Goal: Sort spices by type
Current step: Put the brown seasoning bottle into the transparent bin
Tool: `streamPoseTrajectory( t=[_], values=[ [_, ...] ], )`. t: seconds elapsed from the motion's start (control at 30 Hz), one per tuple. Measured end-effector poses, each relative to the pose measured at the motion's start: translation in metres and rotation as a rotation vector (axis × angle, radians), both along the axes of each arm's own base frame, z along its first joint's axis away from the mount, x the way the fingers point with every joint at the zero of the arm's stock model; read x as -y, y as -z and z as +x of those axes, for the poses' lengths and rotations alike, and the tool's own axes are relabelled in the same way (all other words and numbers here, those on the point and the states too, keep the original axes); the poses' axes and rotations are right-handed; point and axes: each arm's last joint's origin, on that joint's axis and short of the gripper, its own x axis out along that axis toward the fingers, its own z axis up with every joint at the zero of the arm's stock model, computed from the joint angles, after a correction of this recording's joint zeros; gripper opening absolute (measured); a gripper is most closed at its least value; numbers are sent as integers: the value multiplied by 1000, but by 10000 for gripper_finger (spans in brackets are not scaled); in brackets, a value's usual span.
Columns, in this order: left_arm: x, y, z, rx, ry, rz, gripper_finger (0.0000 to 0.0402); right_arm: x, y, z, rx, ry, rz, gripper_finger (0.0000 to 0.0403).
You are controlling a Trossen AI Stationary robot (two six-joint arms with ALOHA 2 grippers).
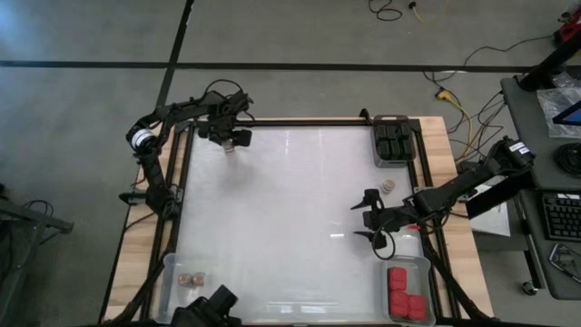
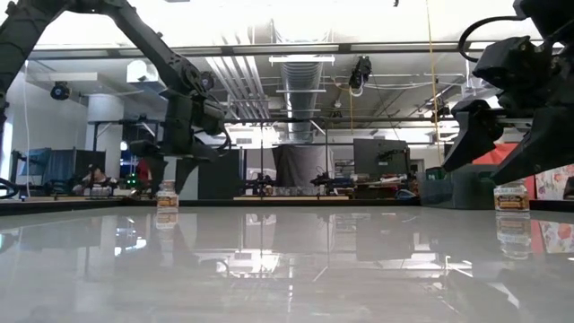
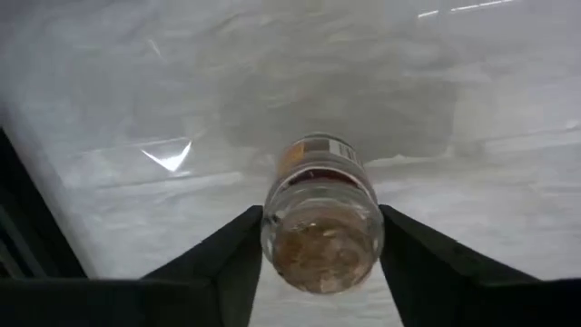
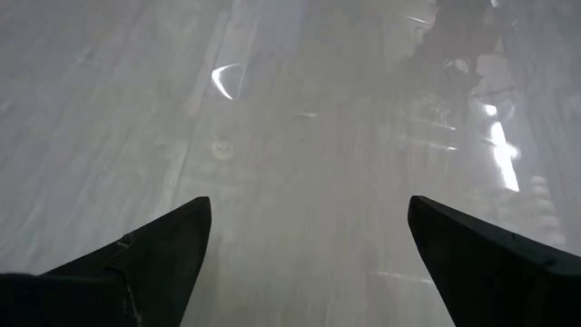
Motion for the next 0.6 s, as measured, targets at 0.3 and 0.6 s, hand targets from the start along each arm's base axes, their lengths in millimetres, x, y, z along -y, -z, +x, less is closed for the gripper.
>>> streamPoseTrajectory(
  t=[0.3,0.6],
  values=[
    [14,-16,6,3,43,28,157,0,0,0,-1,7,7,365],
    [107,-75,45,125,308,135,157,-9,-40,20,68,23,46,365]
  ],
)
